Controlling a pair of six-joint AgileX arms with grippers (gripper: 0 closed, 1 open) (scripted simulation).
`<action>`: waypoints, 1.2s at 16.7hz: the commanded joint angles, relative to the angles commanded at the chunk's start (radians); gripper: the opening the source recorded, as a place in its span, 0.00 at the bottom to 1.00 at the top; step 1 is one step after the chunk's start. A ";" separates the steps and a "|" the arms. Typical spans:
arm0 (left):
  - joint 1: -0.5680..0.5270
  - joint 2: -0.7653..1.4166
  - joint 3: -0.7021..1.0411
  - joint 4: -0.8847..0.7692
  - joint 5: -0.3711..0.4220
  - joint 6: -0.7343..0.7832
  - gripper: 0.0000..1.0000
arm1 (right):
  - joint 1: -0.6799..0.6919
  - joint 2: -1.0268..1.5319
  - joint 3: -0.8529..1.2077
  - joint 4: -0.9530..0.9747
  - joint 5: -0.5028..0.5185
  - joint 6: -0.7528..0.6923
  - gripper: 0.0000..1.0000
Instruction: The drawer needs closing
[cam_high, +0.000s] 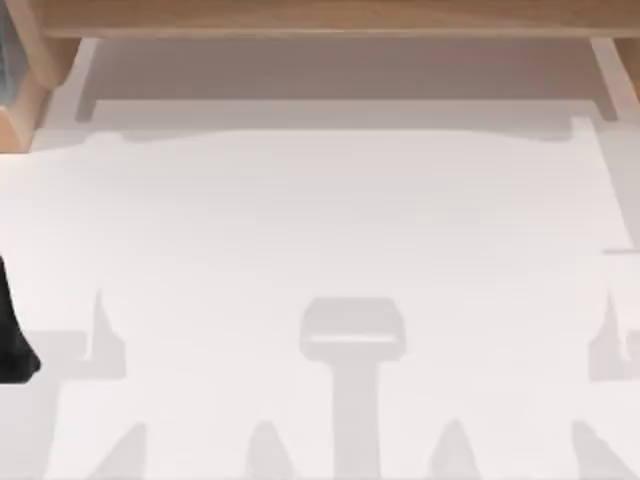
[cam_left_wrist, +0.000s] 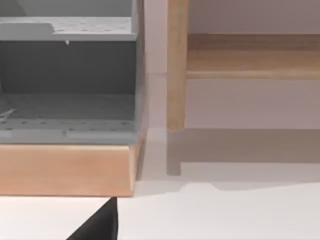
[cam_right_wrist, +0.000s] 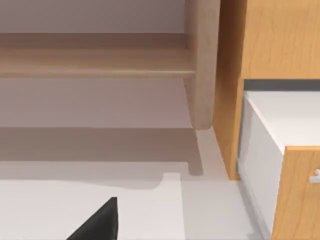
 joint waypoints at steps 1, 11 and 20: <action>0.000 0.000 0.000 0.000 0.000 0.000 1.00 | 0.000 0.000 0.000 0.000 0.000 0.000 1.00; 0.000 0.000 0.000 0.000 0.000 0.000 1.00 | -0.215 0.444 0.199 0.283 -0.210 0.007 1.00; 0.000 0.000 0.000 0.000 0.000 0.000 1.00 | -0.474 1.046 0.432 0.618 -0.464 0.016 1.00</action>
